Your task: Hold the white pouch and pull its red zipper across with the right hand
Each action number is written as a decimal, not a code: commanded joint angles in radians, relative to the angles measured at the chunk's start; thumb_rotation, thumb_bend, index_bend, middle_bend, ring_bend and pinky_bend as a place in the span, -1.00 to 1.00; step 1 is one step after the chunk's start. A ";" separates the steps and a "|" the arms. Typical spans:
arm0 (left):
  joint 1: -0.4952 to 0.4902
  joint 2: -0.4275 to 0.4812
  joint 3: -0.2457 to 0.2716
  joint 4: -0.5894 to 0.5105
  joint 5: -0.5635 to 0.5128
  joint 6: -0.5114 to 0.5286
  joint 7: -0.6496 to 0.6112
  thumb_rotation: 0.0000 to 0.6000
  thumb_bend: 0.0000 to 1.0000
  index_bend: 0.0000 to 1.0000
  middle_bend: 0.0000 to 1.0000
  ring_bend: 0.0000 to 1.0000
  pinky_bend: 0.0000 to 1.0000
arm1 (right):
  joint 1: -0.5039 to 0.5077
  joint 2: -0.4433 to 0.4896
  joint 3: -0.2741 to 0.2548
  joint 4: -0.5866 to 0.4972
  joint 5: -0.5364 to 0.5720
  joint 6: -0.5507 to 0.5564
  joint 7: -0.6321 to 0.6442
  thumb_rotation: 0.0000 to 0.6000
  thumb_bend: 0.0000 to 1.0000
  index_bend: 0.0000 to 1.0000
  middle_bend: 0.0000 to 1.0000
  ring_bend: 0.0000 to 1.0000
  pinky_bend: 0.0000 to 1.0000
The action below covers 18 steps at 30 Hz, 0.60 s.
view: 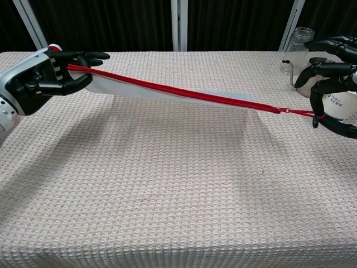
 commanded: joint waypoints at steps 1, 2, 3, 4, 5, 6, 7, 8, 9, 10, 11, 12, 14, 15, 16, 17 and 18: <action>0.002 -0.001 0.003 0.003 0.007 -0.001 0.043 1.00 -0.10 0.31 -0.63 -0.80 -0.76 | -0.008 0.010 0.004 -0.004 0.010 -0.022 -0.005 1.00 -0.27 0.64 -0.57 -1.00 -1.00; 0.003 -0.001 0.005 0.006 0.010 -0.001 0.078 1.00 -0.09 0.27 -0.63 -0.80 -0.76 | -0.008 0.017 0.005 -0.014 0.016 -0.034 -0.004 1.00 -0.34 0.49 -0.62 -1.00 -1.00; 0.005 0.000 0.008 0.013 0.014 0.000 0.149 1.00 -0.08 0.22 -0.63 -0.80 -0.76 | -0.008 0.031 0.005 -0.033 0.028 -0.055 0.002 1.00 -0.45 0.17 -0.70 -1.00 -1.00; 0.007 0.001 0.012 0.020 0.018 0.004 0.220 1.00 -0.07 0.14 -0.63 -0.80 -0.76 | -0.007 0.042 0.008 -0.049 0.042 -0.073 0.012 1.00 -0.53 -0.13 -0.76 -1.00 -1.00; 0.011 0.001 0.016 0.026 0.022 0.008 0.300 1.00 -0.06 0.06 -0.63 -0.80 -0.76 | -0.006 0.052 0.012 -0.064 0.058 -0.091 0.024 1.00 -0.61 -0.52 -0.83 -1.00 -1.00; 0.017 0.004 0.024 0.028 0.027 0.011 0.411 1.00 -0.08 -0.01 -0.63 -0.80 -0.76 | -0.006 0.065 0.019 -0.084 0.082 -0.115 0.042 1.00 -0.67 -0.81 -0.89 -1.00 -1.00; 0.023 0.011 0.031 0.022 0.029 0.006 0.494 1.00 -0.13 -0.08 -0.64 -0.80 -0.76 | -0.006 0.077 0.025 -0.101 0.098 -0.130 0.052 1.00 -0.72 -0.94 -0.93 -1.00 -1.00; 0.029 0.024 0.039 0.009 0.029 -0.003 0.577 1.00 -0.21 -0.16 -0.65 -0.80 -0.76 | -0.006 0.090 0.031 -0.118 0.109 -0.137 0.060 1.00 -0.76 -1.00 -0.97 -1.00 -1.00; 0.035 0.041 0.046 -0.011 0.026 -0.013 0.659 1.00 -0.27 -0.23 -0.67 -0.80 -0.76 | -0.006 0.101 0.040 -0.133 0.116 -0.136 0.065 1.00 -0.80 -1.00 -0.99 -1.00 -1.00; 0.045 0.070 0.053 -0.048 0.017 -0.028 0.766 1.00 -0.37 -0.34 -0.69 -0.80 -0.76 | -0.009 0.117 0.049 -0.151 0.123 -0.131 0.066 1.00 -0.83 -1.00 -1.00 -1.00 -1.00; 0.054 0.096 0.055 -0.084 0.004 -0.040 0.843 1.00 -0.43 -0.42 -0.71 -0.80 -0.76 | -0.012 0.130 0.056 -0.165 0.128 -0.128 0.062 1.00 -0.83 -1.00 -1.00 -1.00 -1.00; 0.063 0.124 0.056 -0.127 -0.012 -0.055 0.914 1.00 -0.45 -0.45 -0.72 -0.80 -0.76 | -0.016 0.143 0.063 -0.180 0.135 -0.123 0.057 1.00 -0.83 -1.00 -1.00 -1.00 -1.00; 0.088 0.207 0.054 -0.246 -0.062 -0.080 1.070 1.00 -0.53 -0.52 -0.72 -0.80 -0.76 | -0.035 0.175 0.082 -0.215 0.163 -0.107 0.034 1.00 -0.80 -1.00 -0.94 -1.00 -1.00; 0.102 0.243 0.050 -0.297 -0.084 -0.079 1.124 1.00 -0.54 -0.52 -0.72 -0.80 -0.76 | -0.047 0.188 0.092 -0.229 0.179 -0.097 0.022 1.00 -0.77 -1.00 -0.88 -1.00 -1.00; 0.119 0.284 0.044 -0.359 -0.111 -0.073 1.183 1.00 -0.56 -0.52 -0.72 -0.80 -0.76 | -0.062 0.202 0.102 -0.245 0.196 -0.083 0.012 1.00 -0.74 -1.00 -0.84 -1.00 -1.00; 0.138 0.317 0.037 -0.394 -0.133 -0.054 1.226 1.00 -0.57 -0.52 -0.72 -0.80 -0.76 | -0.079 0.216 0.111 -0.257 0.218 -0.068 0.009 1.00 -0.72 -1.00 -0.83 -1.00 -1.00; 0.163 0.354 0.031 -0.433 -0.156 -0.028 1.278 1.00 -0.58 -0.52 -0.72 -0.80 -0.76 | -0.100 0.234 0.118 -0.275 0.241 -0.053 0.011 1.00 -0.70 -1.00 -0.83 -1.00 -1.00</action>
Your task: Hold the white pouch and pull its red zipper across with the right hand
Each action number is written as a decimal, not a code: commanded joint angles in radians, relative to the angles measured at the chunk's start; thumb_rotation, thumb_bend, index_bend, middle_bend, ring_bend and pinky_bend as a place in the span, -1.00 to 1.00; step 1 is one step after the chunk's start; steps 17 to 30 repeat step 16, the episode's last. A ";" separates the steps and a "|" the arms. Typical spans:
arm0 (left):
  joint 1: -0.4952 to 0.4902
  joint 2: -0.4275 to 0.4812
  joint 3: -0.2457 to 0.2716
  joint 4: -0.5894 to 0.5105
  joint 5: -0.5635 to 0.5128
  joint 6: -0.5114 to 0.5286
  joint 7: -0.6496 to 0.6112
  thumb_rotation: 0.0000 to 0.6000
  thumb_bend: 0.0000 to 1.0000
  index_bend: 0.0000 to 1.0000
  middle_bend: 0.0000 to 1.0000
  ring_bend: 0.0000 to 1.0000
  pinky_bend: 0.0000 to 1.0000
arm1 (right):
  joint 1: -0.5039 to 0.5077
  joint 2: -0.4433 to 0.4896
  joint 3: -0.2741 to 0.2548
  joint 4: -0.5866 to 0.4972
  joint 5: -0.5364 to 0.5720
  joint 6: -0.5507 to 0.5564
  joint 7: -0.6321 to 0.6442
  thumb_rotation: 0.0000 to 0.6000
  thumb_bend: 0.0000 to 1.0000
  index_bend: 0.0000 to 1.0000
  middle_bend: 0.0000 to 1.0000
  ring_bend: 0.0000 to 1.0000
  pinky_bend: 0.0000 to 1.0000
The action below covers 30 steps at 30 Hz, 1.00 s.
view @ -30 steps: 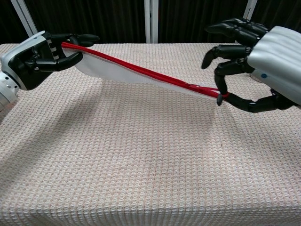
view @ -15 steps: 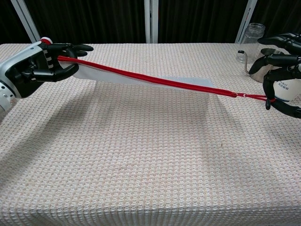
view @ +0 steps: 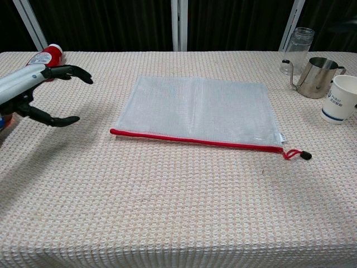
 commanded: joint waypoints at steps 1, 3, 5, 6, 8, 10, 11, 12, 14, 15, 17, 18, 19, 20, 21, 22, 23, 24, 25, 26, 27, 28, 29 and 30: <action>0.120 0.239 -0.007 -0.293 -0.136 0.032 0.387 1.00 -0.59 -0.52 -0.72 -0.80 -0.76 | -0.065 0.054 0.032 -0.057 0.070 0.051 -0.006 1.00 -0.69 -1.00 -0.84 -1.00 -1.00; 0.158 0.284 -0.013 -0.327 -0.164 0.078 0.446 1.00 -0.60 -0.52 -0.72 -0.80 -0.76 | -0.098 0.084 0.034 -0.080 0.098 0.069 0.012 1.00 -0.66 -1.00 -0.86 -1.00 -1.00; 0.204 0.328 -0.016 -0.356 -0.189 0.129 0.484 1.00 -0.61 -0.52 -0.72 -0.80 -0.76 | -0.136 0.114 0.032 -0.101 0.122 0.092 0.034 1.00 -0.65 -1.00 -0.87 -1.00 -1.00; 0.230 0.351 -0.013 -0.370 -0.197 0.154 0.492 1.00 -0.61 -0.52 -0.72 -0.80 -0.76 | -0.158 0.130 0.028 -0.110 0.130 0.104 0.056 1.00 -0.65 -1.00 -0.89 -1.00 -1.00; 0.267 0.382 -0.003 -0.390 -0.197 0.189 0.492 1.00 -0.61 -0.52 -0.72 -0.80 -0.76 | -0.189 0.147 0.019 -0.116 0.132 0.123 0.105 1.00 -0.65 -1.00 -0.90 -1.00 -1.00; 0.309 0.410 0.012 -0.413 -0.187 0.229 0.486 1.00 -0.61 -0.52 -0.72 -0.80 -0.76 | -0.219 0.165 0.005 -0.117 0.134 0.130 0.152 1.00 -0.63 -1.00 -0.91 -1.00 -1.00; 0.326 0.420 0.020 -0.422 -0.180 0.247 0.485 1.00 -0.61 -0.52 -0.72 -0.80 -0.76 | -0.229 0.171 0.000 -0.117 0.133 0.130 0.166 1.00 -0.63 -1.00 -0.91 -1.00 -1.00; 0.348 0.431 0.027 -0.436 -0.173 0.270 0.483 1.00 -0.61 -0.52 -0.72 -0.80 -0.76 | -0.240 0.176 -0.007 -0.117 0.129 0.129 0.182 1.00 -0.62 -1.00 -0.91 -1.00 -1.00; 0.378 0.443 0.038 -0.457 -0.163 0.296 0.478 1.00 -0.62 -0.52 -0.72 -0.80 -0.76 | -0.249 0.182 -0.015 -0.119 0.119 0.123 0.202 1.00 -0.61 -1.00 -0.92 -1.00 -1.00; 0.394 0.450 0.045 -0.470 -0.158 0.307 0.474 1.00 -0.62 -0.52 -0.72 -0.80 -0.76 | -0.252 0.184 -0.021 -0.120 0.109 0.115 0.212 1.00 -0.60 -1.00 -0.92 -1.00 -1.00; 0.405 0.454 0.048 -0.479 -0.155 0.313 0.470 1.00 -0.62 -0.52 -0.72 -0.80 -0.76 | -0.252 0.187 -0.024 -0.122 0.102 0.108 0.217 1.00 -0.59 -1.00 -0.92 -1.00 -1.00; 0.405 0.454 0.048 -0.479 -0.155 0.313 0.470 1.00 -0.62 -0.52 -0.72 -0.80 -0.76 | -0.252 0.187 -0.024 -0.122 0.102 0.108 0.217 1.00 -0.59 -1.00 -0.92 -1.00 -1.00; 0.405 0.454 0.048 -0.479 -0.155 0.313 0.470 1.00 -0.62 -0.52 -0.72 -0.80 -0.76 | -0.252 0.187 -0.024 -0.122 0.102 0.108 0.217 1.00 -0.59 -1.00 -0.92 -1.00 -1.00; 0.405 0.454 0.048 -0.479 -0.155 0.313 0.470 1.00 -0.62 -0.52 -0.72 -0.80 -0.76 | -0.252 0.187 -0.024 -0.122 0.102 0.108 0.217 1.00 -0.59 -1.00 -0.92 -1.00 -1.00; 0.405 0.454 0.048 -0.479 -0.155 0.313 0.470 1.00 -0.62 -0.52 -0.72 -0.80 -0.76 | -0.252 0.187 -0.024 -0.122 0.102 0.108 0.217 1.00 -0.59 -1.00 -0.92 -1.00 -1.00; 0.405 0.454 0.048 -0.479 -0.155 0.313 0.470 1.00 -0.62 -0.52 -0.72 -0.80 -0.76 | -0.252 0.187 -0.024 -0.122 0.102 0.108 0.217 1.00 -0.59 -1.00 -0.92 -1.00 -1.00; 0.405 0.454 0.048 -0.479 -0.155 0.313 0.470 1.00 -0.62 -0.52 -0.72 -0.80 -0.76 | -0.252 0.187 -0.024 -0.122 0.102 0.108 0.217 1.00 -0.59 -1.00 -0.92 -1.00 -1.00; 0.405 0.454 0.048 -0.479 -0.155 0.313 0.470 1.00 -0.62 -0.52 -0.72 -0.80 -0.76 | -0.252 0.187 -0.024 -0.122 0.102 0.108 0.217 1.00 -0.59 -1.00 -0.92 -1.00 -1.00; 0.405 0.454 0.048 -0.479 -0.155 0.313 0.470 1.00 -0.62 -0.52 -0.72 -0.80 -0.76 | -0.252 0.187 -0.024 -0.122 0.102 0.108 0.217 1.00 -0.59 -1.00 -0.92 -1.00 -1.00; 0.405 0.454 0.048 -0.479 -0.155 0.313 0.470 1.00 -0.62 -0.52 -0.72 -0.80 -0.76 | -0.252 0.187 -0.024 -0.122 0.102 0.108 0.217 1.00 -0.59 -1.00 -0.92 -1.00 -1.00; 0.405 0.454 0.048 -0.479 -0.155 0.313 0.470 1.00 -0.62 -0.52 -0.72 -0.80 -0.76 | -0.252 0.187 -0.024 -0.122 0.102 0.108 0.217 1.00 -0.59 -1.00 -0.92 -1.00 -1.00; 0.405 0.454 0.048 -0.479 -0.155 0.313 0.470 1.00 -0.62 -0.52 -0.72 -0.80 -0.76 | -0.252 0.187 -0.024 -0.122 0.102 0.108 0.217 1.00 -0.59 -1.00 -0.92 -1.00 -1.00; 0.405 0.454 0.048 -0.479 -0.155 0.313 0.470 1.00 -0.62 -0.52 -0.72 -0.80 -0.76 | -0.252 0.187 -0.024 -0.122 0.102 0.108 0.217 1.00 -0.59 -1.00 -0.92 -1.00 -1.00; 0.405 0.454 0.048 -0.479 -0.155 0.313 0.470 1.00 -0.62 -0.52 -0.72 -0.80 -0.76 | -0.252 0.187 -0.024 -0.122 0.102 0.108 0.217 1.00 -0.59 -1.00 -0.92 -1.00 -1.00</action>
